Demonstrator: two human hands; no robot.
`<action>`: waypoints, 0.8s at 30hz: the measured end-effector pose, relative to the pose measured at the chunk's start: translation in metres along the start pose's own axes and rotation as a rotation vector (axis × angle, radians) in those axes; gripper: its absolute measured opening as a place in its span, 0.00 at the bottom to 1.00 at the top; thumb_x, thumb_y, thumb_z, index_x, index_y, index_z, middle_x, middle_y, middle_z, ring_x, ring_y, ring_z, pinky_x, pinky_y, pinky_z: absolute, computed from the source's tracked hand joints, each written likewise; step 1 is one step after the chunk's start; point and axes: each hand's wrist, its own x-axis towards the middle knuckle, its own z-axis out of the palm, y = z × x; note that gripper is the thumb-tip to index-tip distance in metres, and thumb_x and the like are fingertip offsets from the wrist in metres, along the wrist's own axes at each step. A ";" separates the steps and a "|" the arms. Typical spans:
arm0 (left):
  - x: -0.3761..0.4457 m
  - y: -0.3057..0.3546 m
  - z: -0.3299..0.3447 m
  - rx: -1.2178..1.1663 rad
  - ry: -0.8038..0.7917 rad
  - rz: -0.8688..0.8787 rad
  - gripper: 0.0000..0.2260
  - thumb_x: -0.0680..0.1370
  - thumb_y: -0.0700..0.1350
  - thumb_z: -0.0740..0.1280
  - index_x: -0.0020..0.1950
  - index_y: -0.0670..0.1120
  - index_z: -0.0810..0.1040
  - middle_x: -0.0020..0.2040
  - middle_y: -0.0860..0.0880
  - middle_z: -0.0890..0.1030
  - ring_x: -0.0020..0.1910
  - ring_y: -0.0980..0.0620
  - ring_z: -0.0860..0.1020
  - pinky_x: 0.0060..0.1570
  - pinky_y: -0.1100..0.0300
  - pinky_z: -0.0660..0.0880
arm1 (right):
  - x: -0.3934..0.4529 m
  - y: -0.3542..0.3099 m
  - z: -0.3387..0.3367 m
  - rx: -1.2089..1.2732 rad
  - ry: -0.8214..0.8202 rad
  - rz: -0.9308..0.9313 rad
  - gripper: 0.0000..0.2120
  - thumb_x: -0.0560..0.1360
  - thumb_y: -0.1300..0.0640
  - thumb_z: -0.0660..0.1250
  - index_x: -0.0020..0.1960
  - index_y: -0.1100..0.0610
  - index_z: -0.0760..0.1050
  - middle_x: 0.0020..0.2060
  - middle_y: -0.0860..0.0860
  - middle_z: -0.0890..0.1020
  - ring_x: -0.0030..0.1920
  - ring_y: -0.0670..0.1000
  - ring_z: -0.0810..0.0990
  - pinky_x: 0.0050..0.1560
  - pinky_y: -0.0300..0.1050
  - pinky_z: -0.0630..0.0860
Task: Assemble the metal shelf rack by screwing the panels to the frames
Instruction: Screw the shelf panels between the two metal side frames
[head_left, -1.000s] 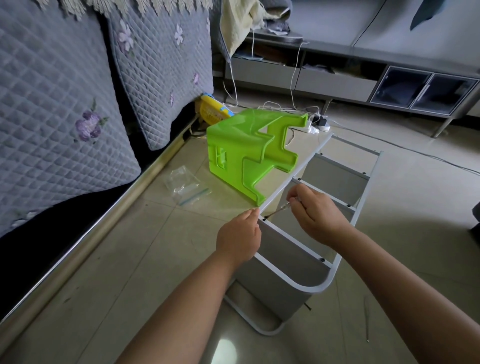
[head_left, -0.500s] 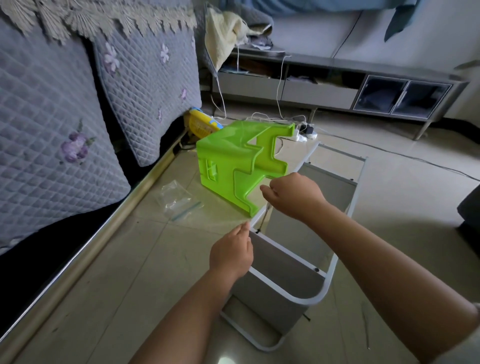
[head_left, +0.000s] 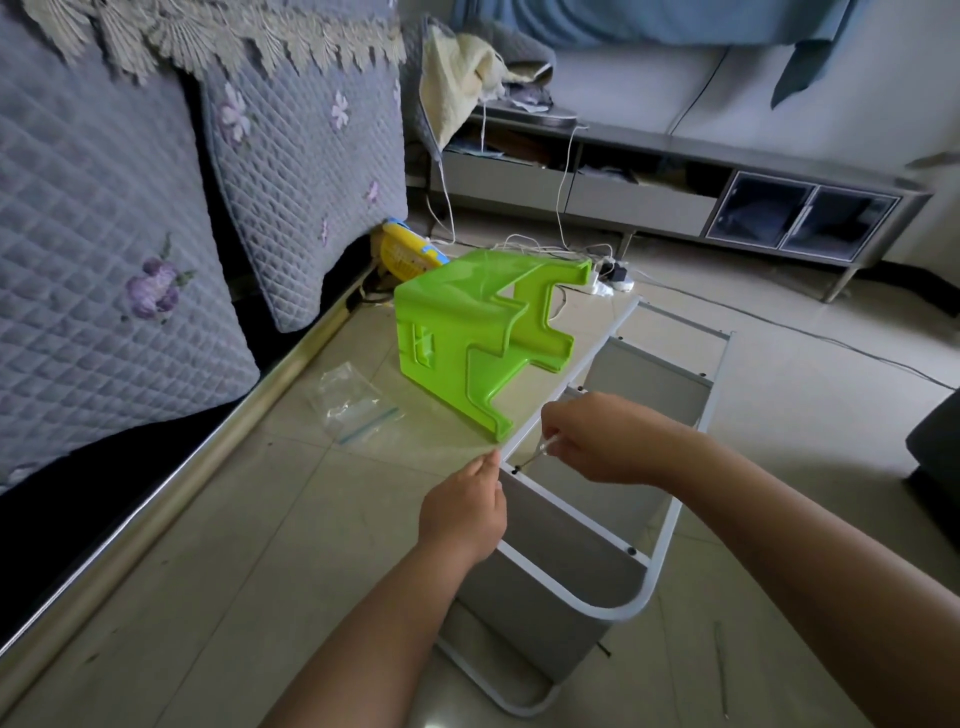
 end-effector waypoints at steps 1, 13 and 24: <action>0.000 0.000 -0.001 0.000 -0.002 0.003 0.22 0.82 0.44 0.49 0.77 0.48 0.54 0.75 0.50 0.61 0.69 0.49 0.66 0.62 0.57 0.66 | 0.003 0.001 -0.001 -0.002 0.009 0.022 0.12 0.79 0.53 0.57 0.57 0.58 0.72 0.53 0.57 0.79 0.54 0.57 0.77 0.50 0.45 0.72; 0.000 0.000 -0.001 0.060 -0.066 -0.050 0.23 0.82 0.46 0.49 0.77 0.45 0.50 0.76 0.47 0.57 0.73 0.49 0.60 0.66 0.56 0.62 | 0.012 -0.003 -0.010 -0.002 -0.059 0.002 0.11 0.80 0.58 0.54 0.57 0.64 0.68 0.54 0.60 0.76 0.54 0.58 0.74 0.52 0.47 0.69; -0.002 0.004 -0.007 0.069 -0.110 -0.064 0.23 0.83 0.46 0.48 0.77 0.45 0.49 0.76 0.46 0.56 0.73 0.48 0.60 0.66 0.55 0.62 | 0.019 0.004 -0.013 0.072 -0.101 0.104 0.13 0.78 0.57 0.57 0.59 0.64 0.66 0.55 0.60 0.76 0.54 0.58 0.74 0.49 0.47 0.69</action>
